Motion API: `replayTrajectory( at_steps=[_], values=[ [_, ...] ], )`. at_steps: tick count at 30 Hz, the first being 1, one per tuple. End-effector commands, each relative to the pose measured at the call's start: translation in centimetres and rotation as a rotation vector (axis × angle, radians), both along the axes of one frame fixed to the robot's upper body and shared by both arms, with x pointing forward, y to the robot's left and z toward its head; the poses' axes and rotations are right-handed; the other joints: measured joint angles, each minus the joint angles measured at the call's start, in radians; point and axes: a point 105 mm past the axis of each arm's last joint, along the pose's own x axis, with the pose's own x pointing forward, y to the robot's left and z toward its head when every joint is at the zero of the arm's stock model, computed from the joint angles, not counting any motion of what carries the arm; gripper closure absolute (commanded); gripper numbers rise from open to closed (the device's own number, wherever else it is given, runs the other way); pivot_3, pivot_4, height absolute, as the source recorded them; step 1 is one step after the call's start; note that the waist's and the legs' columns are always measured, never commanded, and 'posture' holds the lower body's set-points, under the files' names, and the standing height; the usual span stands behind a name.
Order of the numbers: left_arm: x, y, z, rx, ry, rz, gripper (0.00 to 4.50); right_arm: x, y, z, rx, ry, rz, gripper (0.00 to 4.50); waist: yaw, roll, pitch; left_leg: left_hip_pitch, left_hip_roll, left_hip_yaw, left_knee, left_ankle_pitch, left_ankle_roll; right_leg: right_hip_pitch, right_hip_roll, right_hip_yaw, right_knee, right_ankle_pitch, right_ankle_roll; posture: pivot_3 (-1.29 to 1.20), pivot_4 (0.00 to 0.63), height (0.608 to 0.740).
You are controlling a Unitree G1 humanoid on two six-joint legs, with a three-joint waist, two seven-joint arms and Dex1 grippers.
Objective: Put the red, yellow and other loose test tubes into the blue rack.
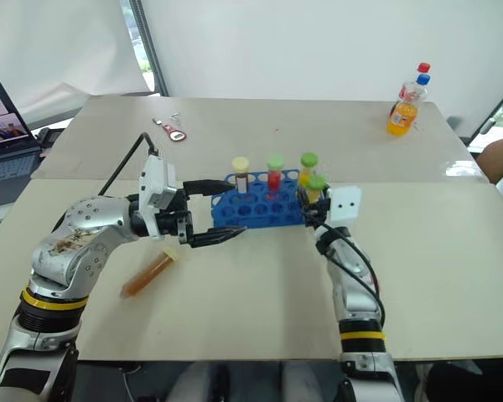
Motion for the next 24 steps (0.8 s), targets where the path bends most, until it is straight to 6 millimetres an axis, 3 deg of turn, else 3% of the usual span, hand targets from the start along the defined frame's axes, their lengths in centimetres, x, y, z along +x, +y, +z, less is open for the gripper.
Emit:
replayTrajectory(
  at_steps=[1, 6, 9, 11, 16, 20, 24],
  values=[
    [-0.1, -0.4, 0.6, 0.008, -0.023, -0.001, 0.0, -1.1, -1.6, 1.4, -0.081, 0.003, -0.026, 0.15, 0.004, 0.0, 0.0, 0.0, 0.0, 0.0, 0.0, 0.0, 0.0, 0.0, 0.0, 0.0, 0.0, 0.0, 0.0, 0.0, 0.15, 0.74],
    [-0.2, -0.4, 0.3, 0.031, -0.002, -0.014, 0.0, -4.1, -3.7, 2.4, -0.206, 0.06, -0.024, 0.15, 0.012, 0.0, 0.0, -0.001, 0.0, 0.0, -0.001, 0.0, 0.0, 0.0, 0.0, 0.0, -0.002, 0.0, 0.0, 0.0, 0.15, 0.74],
    [-0.5, -0.1, -0.2, 0.069, -0.012, -0.03, 0.0, -6.0, -4.5, 3.9, -0.277, 0.097, 0.013, 0.15, 0.013, 0.0, 0.0, 0.0, 0.0, 0.0, 0.0, 0.0, 0.0, 0.0, 0.0, 0.0, -0.002, 0.0, 0.0, 0.0, 0.15, 0.74],
    [-0.4, 0.1, -0.6, 0.094, -0.04, -0.036, 0.0, -6.9, -5.2, 4.5, -0.398, 0.165, 0.0, 0.15, 0.011, 0.0, 0.0, 0.0, 0.0, 0.0, 0.0, 0.0, 0.0, 0.0, 0.001, 0.0, -0.002, 0.0, 0.0, 0.0, 0.15, 0.74],
    [-0.8, 0.2, -1.1, 0.152, -0.074, -0.095, 0.0, -9.0, -6.3, 2.7, -0.63, 0.526, 0.072, 0.15, 0.014, 0.0, 0.0, 0.0, 0.0, 0.001, 0.0, 0.0, 0.0, 0.001, 0.001, 0.0, -0.003, -0.001, 0.0, 0.0, 0.15, 0.74],
    [-2.3, -0.1, -1.2, 0.177, -0.062, -0.194, 0.0, -9.4, -7.6, 1.6, -0.571, 0.789, 0.099, 0.15, 0.013, -0.001, 0.0, 0.0, 0.0, 0.002, 0.0, 0.0, 0.0, 0.001, 0.001, 0.0, -0.004, -0.001, 0.0, 0.0, 0.15, 0.74],
    [-3.4, -0.4, -1.4, 0.194, -0.049, -0.257, 0.0, -8.9, -7.5, 1.2, -0.53, 0.908, 0.13, 0.15, 0.012, -0.001, 0.0, 0.0, 0.0, 0.001, 0.0, 0.0, 0.0, 0.001, 0.001, 0.001, -0.004, -0.001, 0.0, 0.0, 0.15, 0.74]
  ],
)
